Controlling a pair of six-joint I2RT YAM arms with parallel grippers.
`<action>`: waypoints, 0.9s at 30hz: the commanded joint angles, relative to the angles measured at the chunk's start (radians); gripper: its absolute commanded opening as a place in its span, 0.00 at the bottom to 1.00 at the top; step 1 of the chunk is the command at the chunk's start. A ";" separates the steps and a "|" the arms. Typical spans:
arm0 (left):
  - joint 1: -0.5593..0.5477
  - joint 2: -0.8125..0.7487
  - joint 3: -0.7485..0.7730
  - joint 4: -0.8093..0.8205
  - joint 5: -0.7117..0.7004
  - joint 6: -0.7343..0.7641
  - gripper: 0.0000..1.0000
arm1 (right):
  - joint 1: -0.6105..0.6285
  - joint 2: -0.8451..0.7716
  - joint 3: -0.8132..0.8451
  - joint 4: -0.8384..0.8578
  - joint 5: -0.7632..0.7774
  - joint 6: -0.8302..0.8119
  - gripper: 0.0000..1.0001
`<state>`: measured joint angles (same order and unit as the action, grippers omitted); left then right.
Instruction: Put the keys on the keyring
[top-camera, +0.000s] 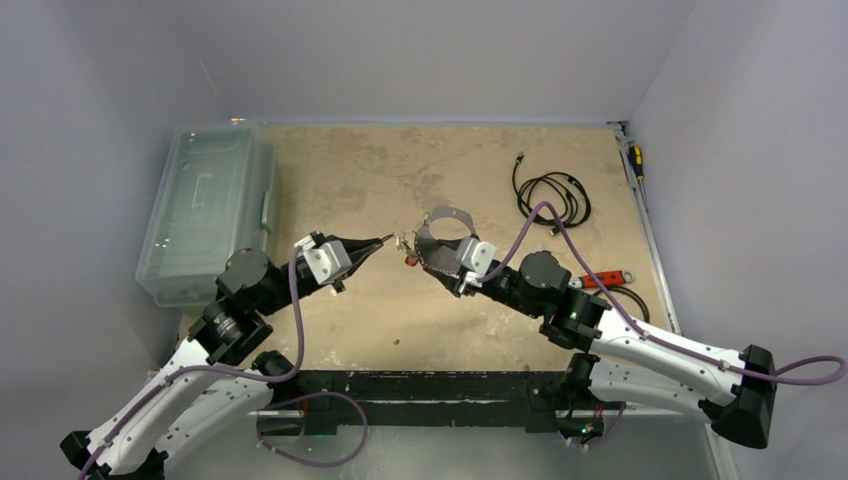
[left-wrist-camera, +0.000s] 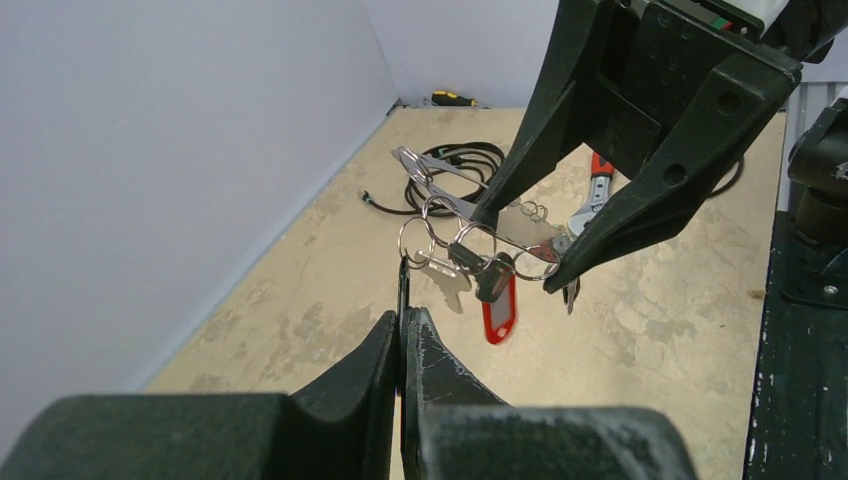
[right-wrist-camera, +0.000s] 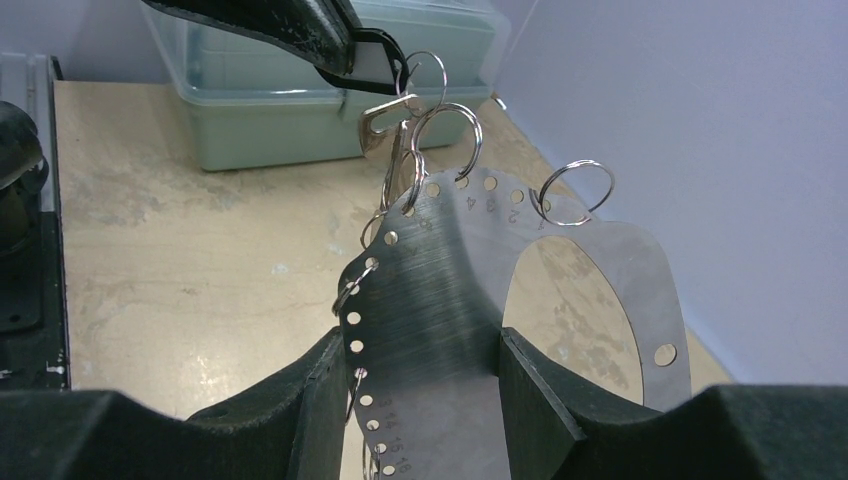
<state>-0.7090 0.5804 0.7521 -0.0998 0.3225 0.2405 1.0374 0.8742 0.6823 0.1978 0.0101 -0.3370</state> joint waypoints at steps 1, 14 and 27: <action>0.003 -0.032 0.029 0.036 -0.056 0.016 0.00 | 0.001 -0.015 0.026 0.061 -0.008 0.015 0.06; 0.002 0.010 0.031 0.044 -0.111 0.024 0.00 | 0.001 -0.006 -0.025 0.078 -0.044 0.118 0.51; 0.003 0.065 0.022 0.084 -0.133 0.020 0.00 | 0.001 -0.041 -0.088 0.039 -0.027 0.255 0.97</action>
<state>-0.7090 0.6403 0.7521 -0.0978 0.2077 0.2546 1.0405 0.8608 0.6109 0.2230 -0.0357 -0.1364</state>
